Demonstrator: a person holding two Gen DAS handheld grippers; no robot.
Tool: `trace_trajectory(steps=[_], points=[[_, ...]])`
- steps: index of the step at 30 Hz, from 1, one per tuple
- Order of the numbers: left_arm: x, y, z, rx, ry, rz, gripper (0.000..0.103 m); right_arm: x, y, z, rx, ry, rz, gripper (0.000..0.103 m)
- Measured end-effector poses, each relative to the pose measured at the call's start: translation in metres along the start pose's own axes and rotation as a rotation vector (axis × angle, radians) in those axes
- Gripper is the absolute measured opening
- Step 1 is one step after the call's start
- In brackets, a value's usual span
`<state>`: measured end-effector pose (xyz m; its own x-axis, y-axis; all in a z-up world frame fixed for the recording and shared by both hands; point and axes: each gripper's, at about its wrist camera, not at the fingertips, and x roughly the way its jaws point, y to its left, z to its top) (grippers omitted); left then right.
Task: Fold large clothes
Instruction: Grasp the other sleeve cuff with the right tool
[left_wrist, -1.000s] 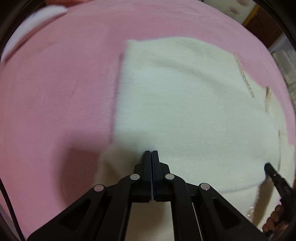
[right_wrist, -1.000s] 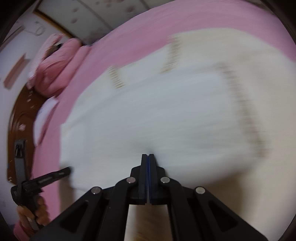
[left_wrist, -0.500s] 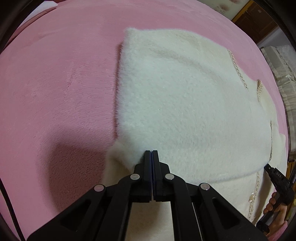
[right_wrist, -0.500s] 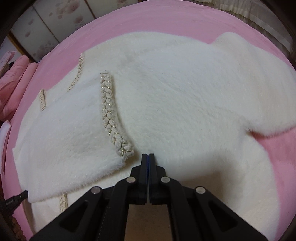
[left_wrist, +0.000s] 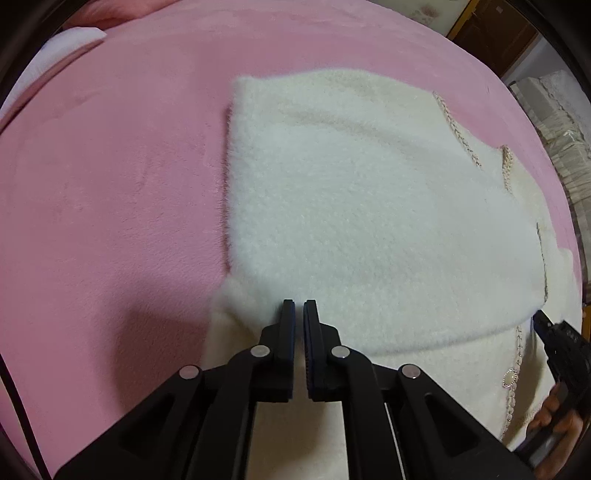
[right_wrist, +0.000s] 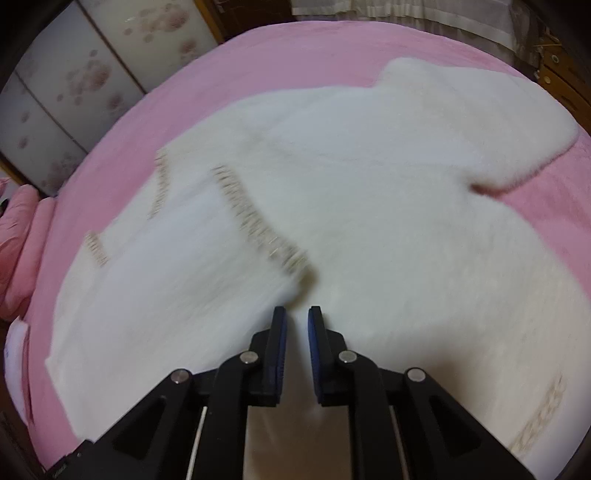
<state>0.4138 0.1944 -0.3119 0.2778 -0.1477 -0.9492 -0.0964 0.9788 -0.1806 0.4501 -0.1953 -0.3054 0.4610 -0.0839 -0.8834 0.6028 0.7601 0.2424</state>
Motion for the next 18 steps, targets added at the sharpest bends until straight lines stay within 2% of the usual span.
trace_trajectory(steps=[2,3,4,6,9,12,13,18], points=[[-0.007,-0.004,-0.007,-0.026,-0.01,-0.008,0.029,-0.006,0.009,-0.015,-0.03,0.03,0.054,0.033],[-0.009,-0.008,-0.012,-0.035,-0.001,-0.007,0.059,-0.008,0.012,-0.021,-0.055,0.052,0.082,0.051],[-0.013,-0.015,-0.018,-0.039,0.018,0.042,0.101,-0.012,0.018,-0.023,-0.099,0.082,0.124,0.062],[-0.018,-0.029,-0.032,-0.021,0.007,0.147,0.102,-0.018,0.024,-0.033,-0.16,0.126,0.175,0.063],[-0.021,-0.06,-0.061,0.048,0.032,0.23,0.102,-0.03,0.025,-0.046,-0.244,0.22,0.265,0.063],[-0.027,-0.091,-0.092,0.079,0.054,0.263,0.102,-0.047,0.01,-0.054,-0.28,0.279,0.345,0.069],[-0.029,-0.099,-0.1,0.085,0.062,0.267,0.102,-0.052,0.003,-0.052,-0.286,0.287,0.358,0.072],[-0.036,-0.16,-0.149,0.137,0.134,0.269,0.102,-0.083,-0.055,-0.043,-0.34,0.324,0.381,0.074]])
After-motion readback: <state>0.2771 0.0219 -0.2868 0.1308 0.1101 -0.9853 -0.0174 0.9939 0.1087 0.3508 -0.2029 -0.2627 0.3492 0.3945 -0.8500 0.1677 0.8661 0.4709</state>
